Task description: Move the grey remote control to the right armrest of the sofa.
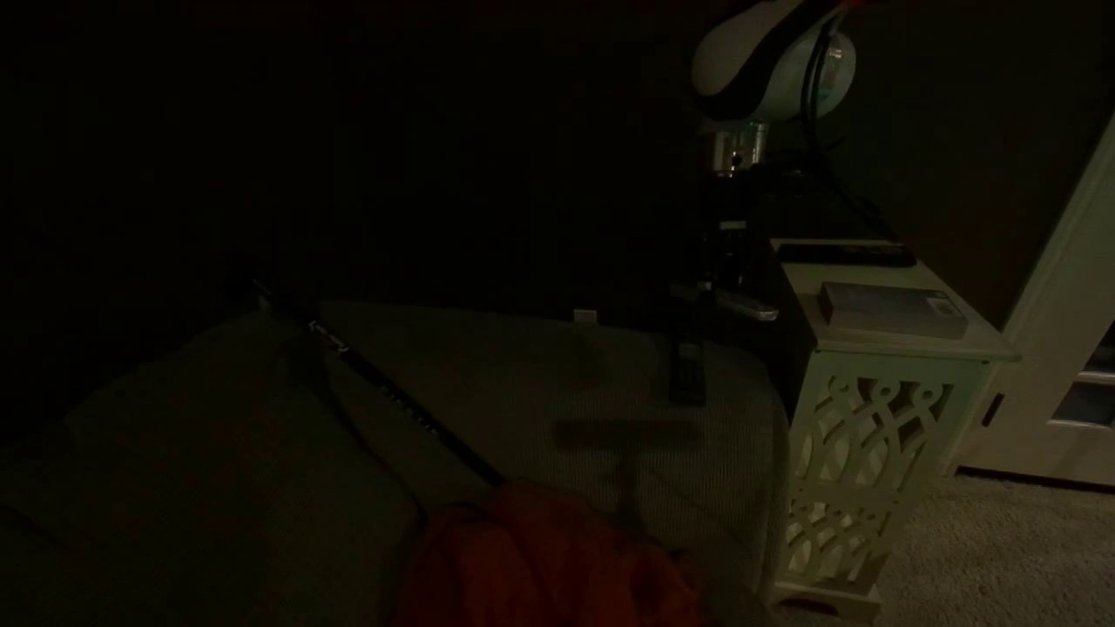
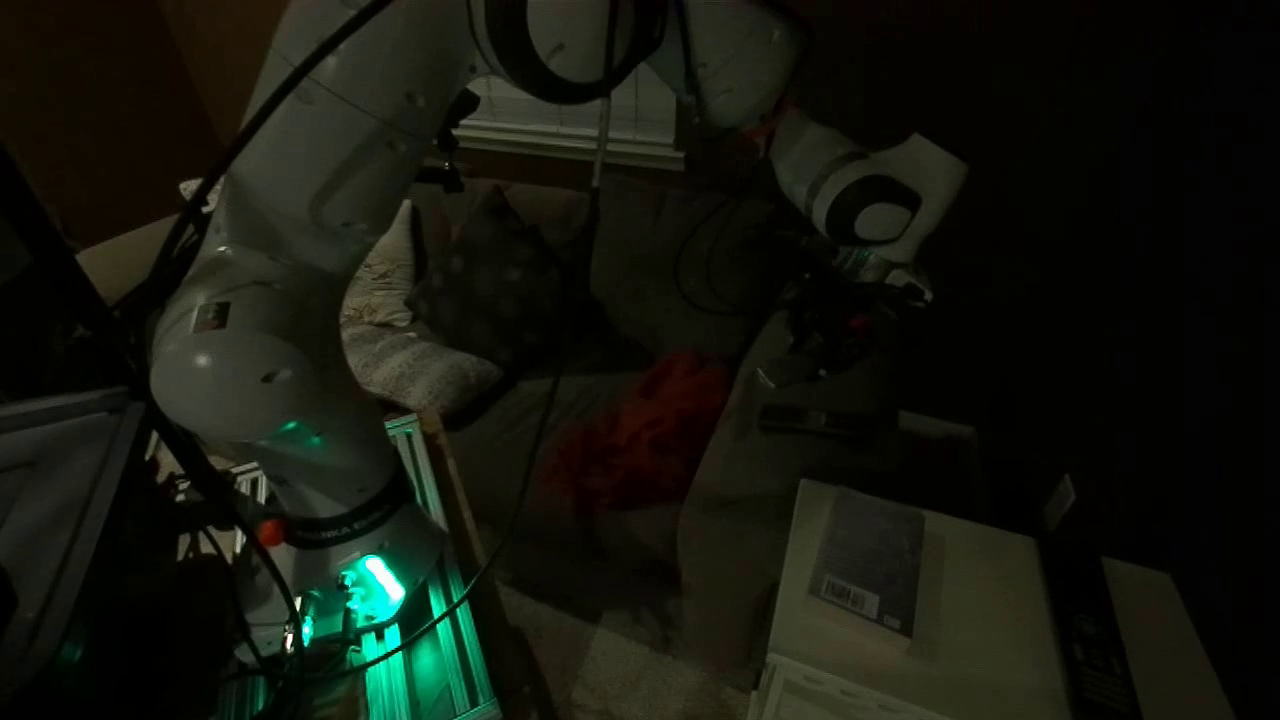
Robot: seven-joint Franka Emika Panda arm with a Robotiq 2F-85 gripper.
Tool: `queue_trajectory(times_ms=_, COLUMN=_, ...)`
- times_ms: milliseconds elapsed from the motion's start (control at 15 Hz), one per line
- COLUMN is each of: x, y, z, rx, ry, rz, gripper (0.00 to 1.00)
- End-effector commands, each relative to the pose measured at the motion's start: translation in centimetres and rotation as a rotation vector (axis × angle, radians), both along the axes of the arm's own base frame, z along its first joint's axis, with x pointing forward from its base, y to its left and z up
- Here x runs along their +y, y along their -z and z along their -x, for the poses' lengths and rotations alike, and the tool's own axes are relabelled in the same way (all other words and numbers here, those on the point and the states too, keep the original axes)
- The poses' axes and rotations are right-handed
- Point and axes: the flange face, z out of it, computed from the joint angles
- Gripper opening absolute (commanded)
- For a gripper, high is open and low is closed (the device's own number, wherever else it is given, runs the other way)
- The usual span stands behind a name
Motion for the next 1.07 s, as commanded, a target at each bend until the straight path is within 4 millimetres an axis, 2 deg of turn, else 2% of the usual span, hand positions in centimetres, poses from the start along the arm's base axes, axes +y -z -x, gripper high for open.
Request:
queue_trajectory(times_ms=0, x=2.3, y=0.1, z=-0.6, rx=0.002, ry=-0.009, rz=-0.167, gripper=0.28)
queue_trajectory(times_ms=133, x=3.6, y=0.0, z=-0.7, rx=-0.028, ry=-0.048, rz=-0.258, gripper=0.28)
queue_trajectory(times_ms=200, x=3.1, y=0.3, z=-0.1, rx=-0.008, ry=-0.018, rz=-0.164, gripper=0.53)
queue_trajectory(times_ms=267, x=3.6, y=0.3, z=-0.2, rx=-0.016, ry=-0.033, rz=-0.194, gripper=0.53)
queue_trajectory(times_ms=333, x=3.8, y=0.2, z=-0.2, rx=-0.02, ry=-0.04, rz=-0.209, gripper=0.28)
queue_trajectory(times_ms=467, x=3.9, y=-0.1, z=-1.1, rx=-0.029, ry=0.134, rz=-0.209, gripper=0.28)
queue_trajectory(times_ms=667, x=5.5, y=0.4, z=-2.3, rx=-0.056, ry=0.285, rz=-0.183, gripper=0.28)
queue_trajectory(times_ms=1000, x=7.6, y=3.0, z=-3.8, rx=-0.062, ry=0.538, rz=-0.112, gripper=0.28)
